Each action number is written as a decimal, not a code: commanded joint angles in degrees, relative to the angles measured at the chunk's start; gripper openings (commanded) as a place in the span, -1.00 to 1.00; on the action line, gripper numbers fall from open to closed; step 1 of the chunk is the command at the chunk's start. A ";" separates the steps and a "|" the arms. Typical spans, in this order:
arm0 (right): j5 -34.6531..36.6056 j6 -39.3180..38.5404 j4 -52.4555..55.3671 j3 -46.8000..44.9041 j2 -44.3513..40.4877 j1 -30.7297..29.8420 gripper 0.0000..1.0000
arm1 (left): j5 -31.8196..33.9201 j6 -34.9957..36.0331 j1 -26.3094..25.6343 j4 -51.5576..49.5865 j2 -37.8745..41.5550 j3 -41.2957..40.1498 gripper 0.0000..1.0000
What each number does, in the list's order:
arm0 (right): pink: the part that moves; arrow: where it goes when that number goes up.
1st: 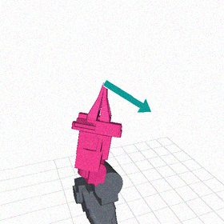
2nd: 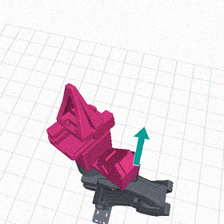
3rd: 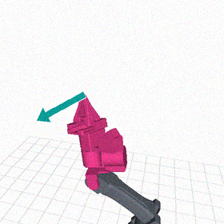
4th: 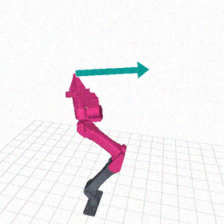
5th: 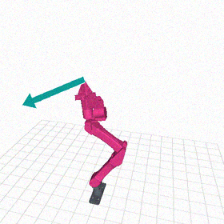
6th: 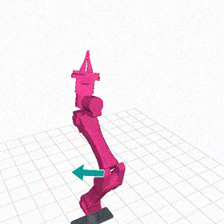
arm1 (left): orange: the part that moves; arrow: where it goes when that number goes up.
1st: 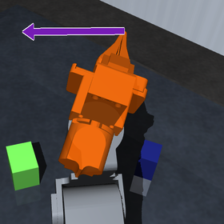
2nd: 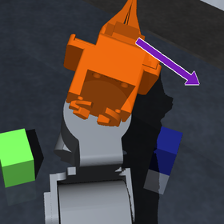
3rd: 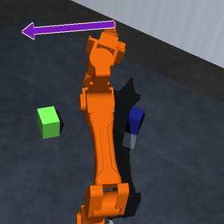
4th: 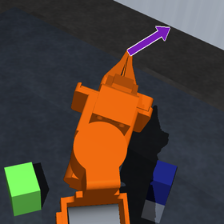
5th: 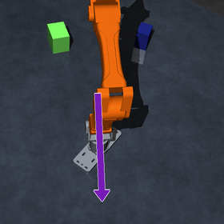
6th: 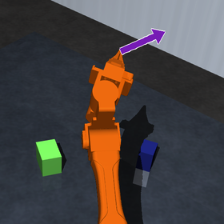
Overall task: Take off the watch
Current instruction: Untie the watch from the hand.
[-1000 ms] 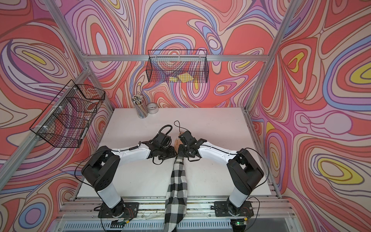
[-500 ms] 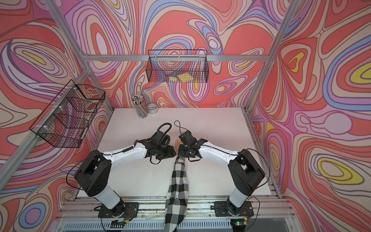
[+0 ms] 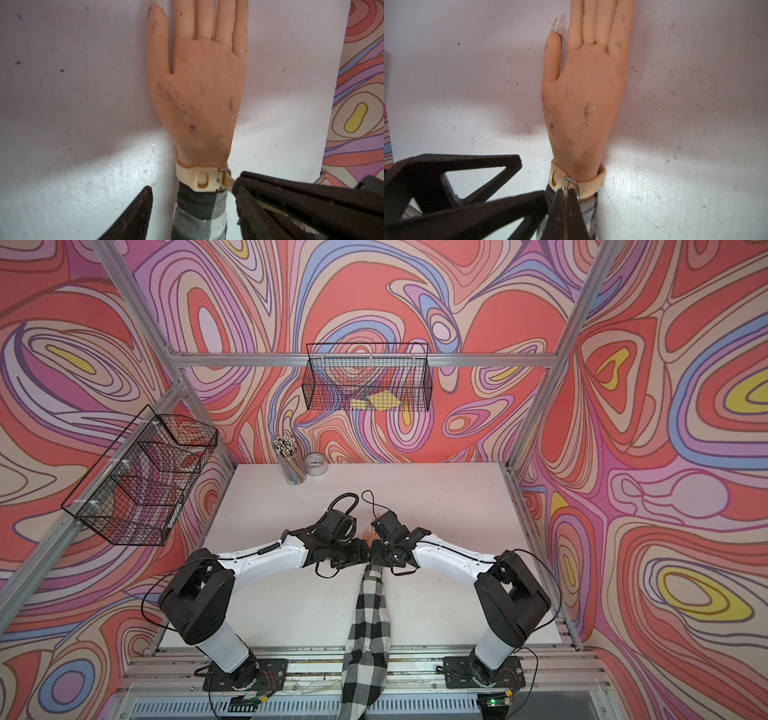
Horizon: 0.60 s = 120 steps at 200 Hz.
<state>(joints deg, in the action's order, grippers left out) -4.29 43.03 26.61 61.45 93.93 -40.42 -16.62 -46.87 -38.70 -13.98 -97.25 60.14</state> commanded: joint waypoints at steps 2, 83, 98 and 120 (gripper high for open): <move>0.02 0.15 0.76 -0.72 -2.15 0.09 -1.00 | -0.58 -1.16 -0.42 1.42 -1.78 1.77 0.32; 0.21 -0.07 1.34 -0.19 -2.04 0.11 -1.00 | 1.98 0.19 -0.68 -2.29 -4.04 2.70 0.29; 0.17 -0.11 1.25 -0.20 -2.02 0.08 -1.00 | 2.68 0.79 -0.67 -3.43 -4.00 2.77 0.27; 0.27 -0.13 1.34 -0.24 -2.04 0.08 -1.00 | 3.43 1.73 -0.61 -4.51 -3.91 2.71 0.24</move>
<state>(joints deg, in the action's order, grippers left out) -3.73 43.05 27.86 61.39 93.73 -40.21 -15.33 -46.52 -39.07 -15.22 -100.29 61.84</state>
